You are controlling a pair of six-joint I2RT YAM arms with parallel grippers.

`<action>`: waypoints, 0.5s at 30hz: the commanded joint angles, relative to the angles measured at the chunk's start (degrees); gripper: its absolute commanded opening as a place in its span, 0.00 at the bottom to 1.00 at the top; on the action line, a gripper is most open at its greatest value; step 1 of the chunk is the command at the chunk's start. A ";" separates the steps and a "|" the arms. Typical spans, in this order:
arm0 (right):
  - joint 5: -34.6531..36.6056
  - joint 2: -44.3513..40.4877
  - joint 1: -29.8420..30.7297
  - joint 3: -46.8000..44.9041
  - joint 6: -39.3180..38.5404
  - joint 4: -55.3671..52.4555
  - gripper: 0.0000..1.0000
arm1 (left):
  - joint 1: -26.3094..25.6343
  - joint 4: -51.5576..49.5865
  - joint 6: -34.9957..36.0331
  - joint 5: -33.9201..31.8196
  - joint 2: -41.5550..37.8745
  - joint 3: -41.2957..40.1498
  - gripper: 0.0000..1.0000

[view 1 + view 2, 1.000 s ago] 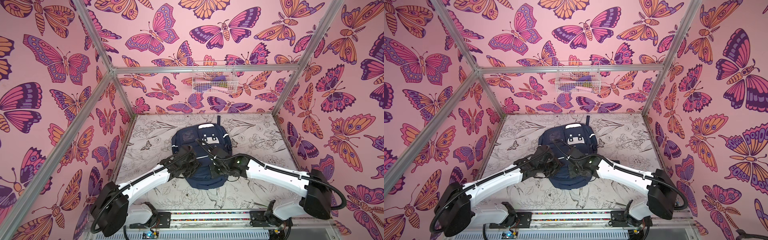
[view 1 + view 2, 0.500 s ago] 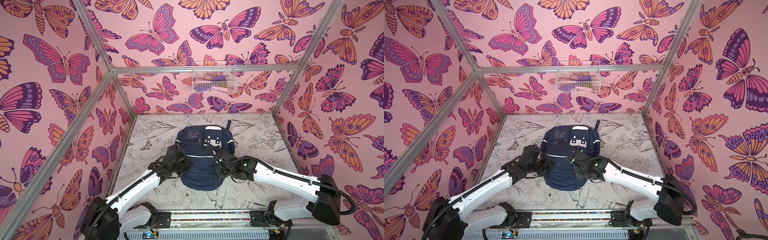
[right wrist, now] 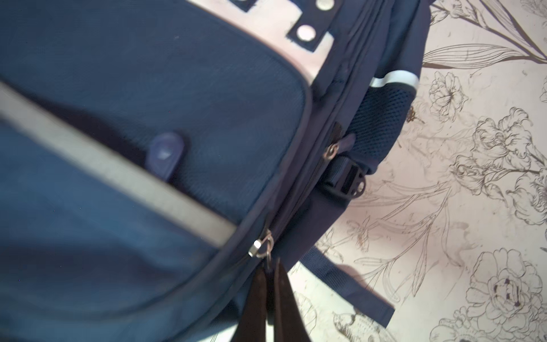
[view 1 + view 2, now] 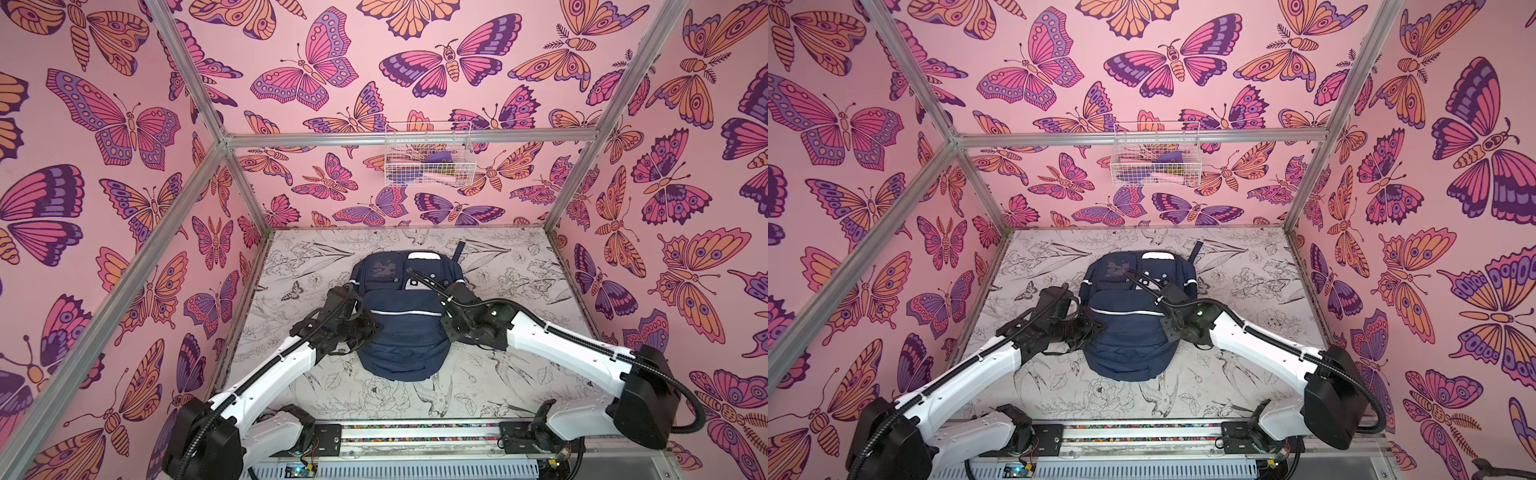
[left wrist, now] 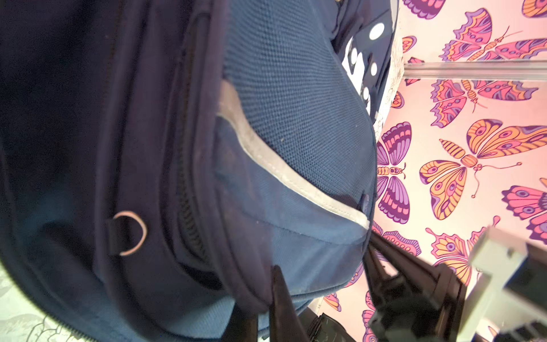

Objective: Pack books, pencil case, and school supplies into a backpack
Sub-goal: Zip the student bag at the center of the table.

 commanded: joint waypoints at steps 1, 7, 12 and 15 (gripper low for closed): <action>3.90 4.43 -7.88 4.22 -3.79 2.35 0.00 | 1.47 -6.78 5.35 -1.98 0.27 0.48 0.00; -1.34 11.15 -11.31 8.52 -6.64 2.39 0.00 | 2.64 -6.32 6.14 -0.08 0.11 -0.27 0.00; -1.08 8.39 -11.32 6.38 -5.60 1.87 0.00 | 3.14 -5.21 7.69 0.76 2.58 0.35 0.00; -1.58 6.03 -11.31 6.28 -4.65 0.22 0.00 | 3.14 -5.24 9.32 1.88 4.86 1.70 0.00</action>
